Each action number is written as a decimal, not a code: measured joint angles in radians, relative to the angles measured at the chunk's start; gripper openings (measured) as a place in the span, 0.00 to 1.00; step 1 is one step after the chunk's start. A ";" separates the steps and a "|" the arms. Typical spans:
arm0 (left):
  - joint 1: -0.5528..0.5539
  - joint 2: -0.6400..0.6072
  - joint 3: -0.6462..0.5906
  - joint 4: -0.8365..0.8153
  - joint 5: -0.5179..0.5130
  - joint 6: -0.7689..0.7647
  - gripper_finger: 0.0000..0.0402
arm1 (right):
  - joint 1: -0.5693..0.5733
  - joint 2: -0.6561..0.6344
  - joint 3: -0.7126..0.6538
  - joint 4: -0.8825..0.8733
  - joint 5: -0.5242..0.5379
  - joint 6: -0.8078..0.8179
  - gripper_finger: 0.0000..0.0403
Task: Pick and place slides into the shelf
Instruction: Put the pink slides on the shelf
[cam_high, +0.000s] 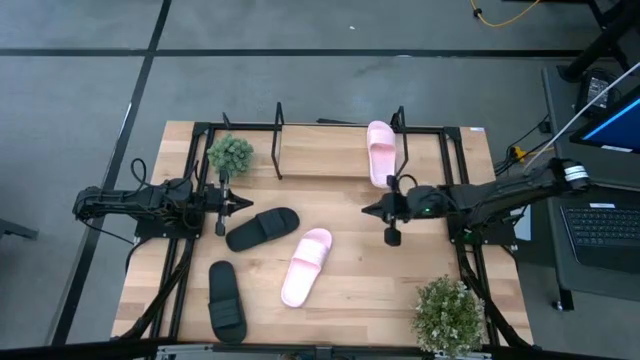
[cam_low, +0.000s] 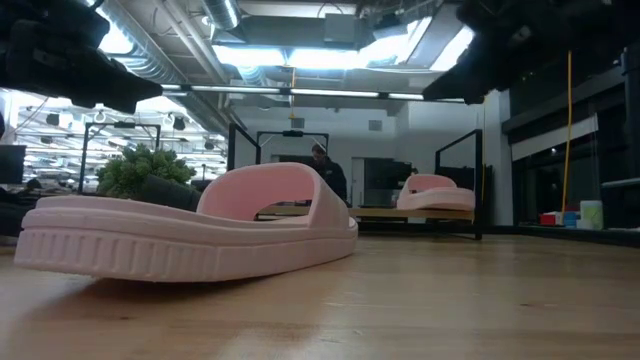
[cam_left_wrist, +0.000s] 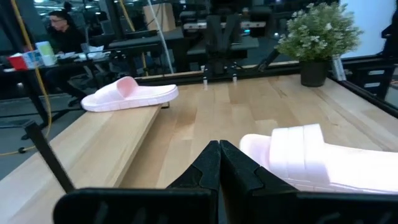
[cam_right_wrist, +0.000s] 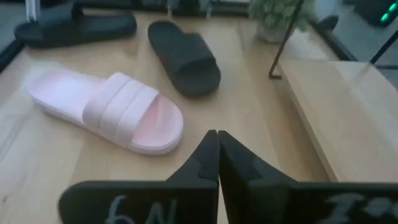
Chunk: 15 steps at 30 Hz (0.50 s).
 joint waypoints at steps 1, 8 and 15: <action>0.000 0.000 0.000 0.000 0.021 0.000 0.00 | 0.003 -0.013 -0.030 0.040 0.000 -0.004 0.01; 0.000 0.000 0.000 0.013 0.191 0.027 0.00 | 0.012 -0.028 -0.177 0.245 -0.109 -0.054 0.01; 0.000 0.001 0.000 0.050 0.230 0.000 0.00 | 0.012 -0.027 -0.195 0.260 -0.115 -0.057 0.01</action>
